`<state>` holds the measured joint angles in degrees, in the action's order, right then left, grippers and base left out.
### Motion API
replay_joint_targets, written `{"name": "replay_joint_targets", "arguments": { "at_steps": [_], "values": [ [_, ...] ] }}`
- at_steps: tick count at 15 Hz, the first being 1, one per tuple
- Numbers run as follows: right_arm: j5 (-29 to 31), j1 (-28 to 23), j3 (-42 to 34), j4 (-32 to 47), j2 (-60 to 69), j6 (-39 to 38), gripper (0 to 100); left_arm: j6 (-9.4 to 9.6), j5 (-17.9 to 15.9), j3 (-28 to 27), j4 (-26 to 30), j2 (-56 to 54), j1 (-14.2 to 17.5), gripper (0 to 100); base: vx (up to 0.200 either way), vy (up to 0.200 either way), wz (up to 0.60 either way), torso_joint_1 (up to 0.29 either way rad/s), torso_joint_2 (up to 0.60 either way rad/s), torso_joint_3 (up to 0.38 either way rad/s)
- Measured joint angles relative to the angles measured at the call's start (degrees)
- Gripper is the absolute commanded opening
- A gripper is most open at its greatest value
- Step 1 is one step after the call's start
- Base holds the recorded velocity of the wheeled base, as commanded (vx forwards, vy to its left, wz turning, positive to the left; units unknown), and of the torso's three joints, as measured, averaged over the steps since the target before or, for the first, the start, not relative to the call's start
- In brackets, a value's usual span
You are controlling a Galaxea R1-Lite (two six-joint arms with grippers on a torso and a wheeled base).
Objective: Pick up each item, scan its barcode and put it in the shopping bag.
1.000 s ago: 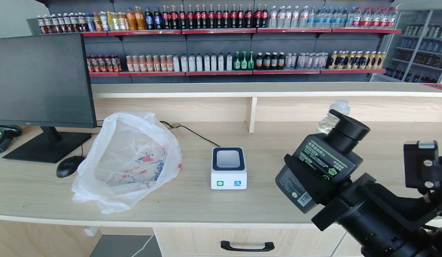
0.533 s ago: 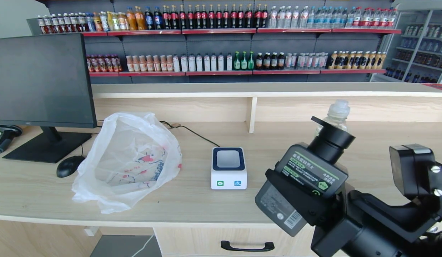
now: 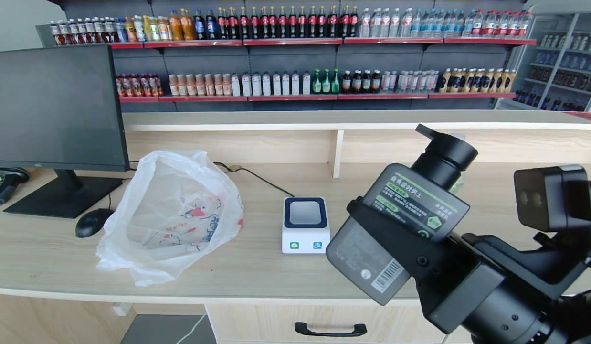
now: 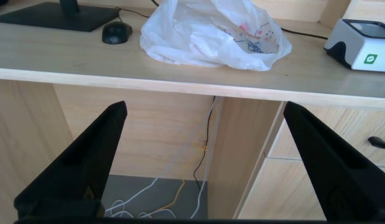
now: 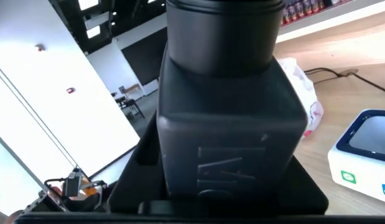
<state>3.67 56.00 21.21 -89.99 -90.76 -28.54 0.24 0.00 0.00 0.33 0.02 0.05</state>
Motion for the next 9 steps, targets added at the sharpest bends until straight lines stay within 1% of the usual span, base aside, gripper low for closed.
{"name": "replay_joint_targets", "arguments": {
  "at_steps": [3, 9],
  "values": [
    [0.0, 0.91, 3.49, 0.0, -0.04, -2.35, 0, 0.02, 0.0, 0.0, 0.02, 0.0, 0.0, 100, 0.0, 0.0, 0.0, 0.0, 0.0, 0.0],
    [0.1, 2.78, 6.21, 0.05, -0.52, -4.47, 0, 0.02, 0.0, 0.0, 0.02, 0.0, 0.0, 100, 0.0, 0.0, 0.0, 0.0, 0.0, 0.0]
  ]
}}
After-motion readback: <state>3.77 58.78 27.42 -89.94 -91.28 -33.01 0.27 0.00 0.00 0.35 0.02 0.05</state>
